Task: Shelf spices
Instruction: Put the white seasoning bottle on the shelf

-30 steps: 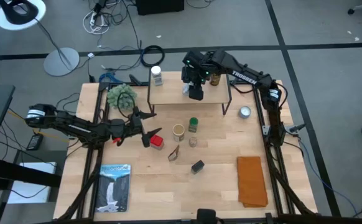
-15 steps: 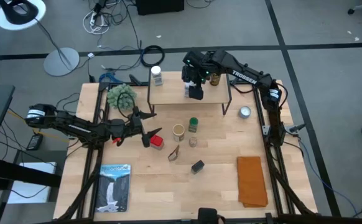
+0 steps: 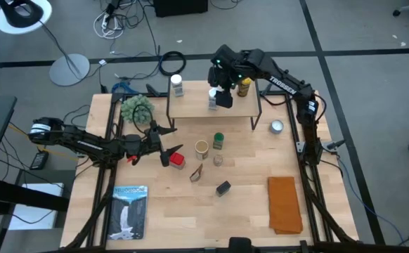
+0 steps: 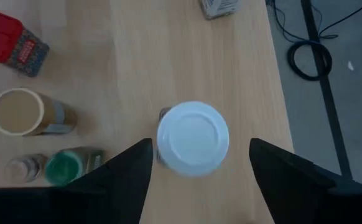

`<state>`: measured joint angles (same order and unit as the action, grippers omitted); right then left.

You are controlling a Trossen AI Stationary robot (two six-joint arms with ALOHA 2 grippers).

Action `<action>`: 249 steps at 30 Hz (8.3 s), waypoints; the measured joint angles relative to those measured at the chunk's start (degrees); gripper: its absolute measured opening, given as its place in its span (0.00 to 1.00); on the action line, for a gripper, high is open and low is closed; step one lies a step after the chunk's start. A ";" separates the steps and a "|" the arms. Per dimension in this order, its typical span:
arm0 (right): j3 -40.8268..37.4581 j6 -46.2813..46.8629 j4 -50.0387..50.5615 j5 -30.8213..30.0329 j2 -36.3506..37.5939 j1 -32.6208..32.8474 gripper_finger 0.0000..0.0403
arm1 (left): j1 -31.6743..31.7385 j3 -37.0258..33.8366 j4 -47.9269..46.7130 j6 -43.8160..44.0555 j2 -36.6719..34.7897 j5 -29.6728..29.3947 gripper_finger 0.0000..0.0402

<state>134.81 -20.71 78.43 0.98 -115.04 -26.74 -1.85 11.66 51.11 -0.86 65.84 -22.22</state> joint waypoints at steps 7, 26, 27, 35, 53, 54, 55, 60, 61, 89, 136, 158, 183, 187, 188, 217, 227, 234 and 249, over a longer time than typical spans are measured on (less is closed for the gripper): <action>-0.49 0.04 1.67 0.47 4.74 -0.29 0.38 | 0.00 0.00 -1.42 0.02 0.00 0.00 0.89; -44.43 10.54 -21.09 3.62 37.83 0.46 0.01 | -0.02 0.00 -1.89 3.27 0.00 0.02 0.89; -50.37 12.30 -25.44 2.63 41.06 0.48 0.01 | -0.02 0.00 -1.97 3.45 0.00 0.02 0.89; -88.55 20.63 -70.17 -8.54 55.21 5.02 0.00 | -0.02 0.00 -3.24 2.56 0.00 0.01 0.89; -95.52 17.09 -118.10 -26.67 25.67 7.98 0.00 | -0.02 0.02 -3.23 2.58 0.00 0.00 0.89; -94.41 16.66 -118.90 -26.83 24.62 8.00 0.00 | -0.02 0.02 -3.32 2.58 0.00 -0.02 0.89; -93.18 16.24 -119.12 -26.81 23.63 8.04 0.00 | -0.02 0.02 -3.29 2.59 0.00 -0.01 0.89; -86.75 15.20 -118.74 -26.30 18.55 8.68 0.00 | -0.02 0.02 -3.26 2.58 0.00 -0.02 0.89; -85.44 14.45 -118.67 -26.32 17.58 8.97 0.00 | -0.02 0.02 -3.26 2.52 0.00 -0.02 0.89; -78.43 17.83 -96.72 -18.89 19.01 12.81 0.00 | -0.02 0.02 -2.97 2.60 0.00 -0.02 0.89; -65.88 16.44 -97.80 -14.32 8.32 10.08 0.00 | -0.02 0.02 -3.09 2.62 0.00 0.46 0.89; -56.12 10.28 -95.14 -13.45 3.65 8.87 0.00 | -0.02 0.01 -3.06 2.64 0.02 0.46 0.89; -56.09 5.51 -103.37 -10.32 3.65 7.58 0.00 | -0.02 0.00 -2.97 2.67 0.02 0.46 0.89; -56.11 5.62 -102.25 -14.62 3.65 7.56 0.00 | -0.02 0.02 -2.99 2.70 0.02 0.46 0.89; -56.10 5.65 -102.25 -14.93 3.65 7.67 0.00 | -0.02 0.00 -2.99 2.81 0.02 0.46 0.89; -56.16 13.56 -91.54 -12.24 7.67 6.65 0.00 | -0.02 0.00 -3.08 2.82 0.02 0.44 0.89; -56.11 14.33 -97.04 4.22 4.68 10.10 0.00 | -0.02 0.01 -2.76 2.67 0.02 0.44 0.89; -56.14 10.13 -105.55 -0.99 2.64 10.15 0.00 | -0.02 0.00 -2.76 2.67 0.02 0.44 0.89; -56.14 11.66 -103.84 -7.62 2.63 9.07 0.00 | -0.02 0.00 -2.93 2.67 0.02 0.44 0.89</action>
<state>78.67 -9.05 -25.41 -6.65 -112.41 -17.67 -1.87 11.66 48.18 1.80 65.87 -21.78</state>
